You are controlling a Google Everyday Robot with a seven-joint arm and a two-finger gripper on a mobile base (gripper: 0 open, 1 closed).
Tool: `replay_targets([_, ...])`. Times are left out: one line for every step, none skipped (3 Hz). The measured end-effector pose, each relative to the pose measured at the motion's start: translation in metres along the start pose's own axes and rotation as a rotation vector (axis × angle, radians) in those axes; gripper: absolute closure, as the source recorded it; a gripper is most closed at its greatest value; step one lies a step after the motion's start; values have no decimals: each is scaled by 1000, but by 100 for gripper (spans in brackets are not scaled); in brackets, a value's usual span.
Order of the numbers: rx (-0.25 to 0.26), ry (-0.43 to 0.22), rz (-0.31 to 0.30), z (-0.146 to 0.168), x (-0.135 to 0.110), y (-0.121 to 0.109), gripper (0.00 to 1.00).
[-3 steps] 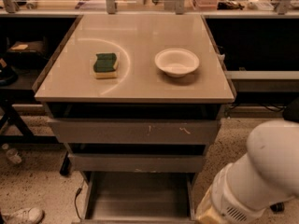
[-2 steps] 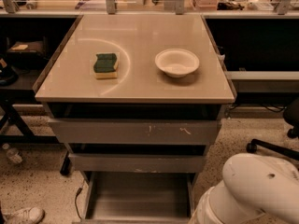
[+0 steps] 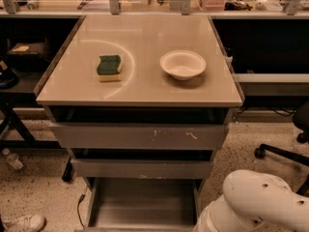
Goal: Close bottom drawer
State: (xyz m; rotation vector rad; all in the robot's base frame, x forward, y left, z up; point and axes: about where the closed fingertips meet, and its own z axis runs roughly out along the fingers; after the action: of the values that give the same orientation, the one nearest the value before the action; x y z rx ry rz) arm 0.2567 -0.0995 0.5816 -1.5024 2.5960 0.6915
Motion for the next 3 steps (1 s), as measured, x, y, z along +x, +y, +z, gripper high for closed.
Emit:
replay_targets([0, 14, 4, 7, 1, -3, 100])
replay_targets([21, 14, 56, 36, 16, -42, 100])
replay_targets([26, 12, 116, 81, 42, -96, 100])
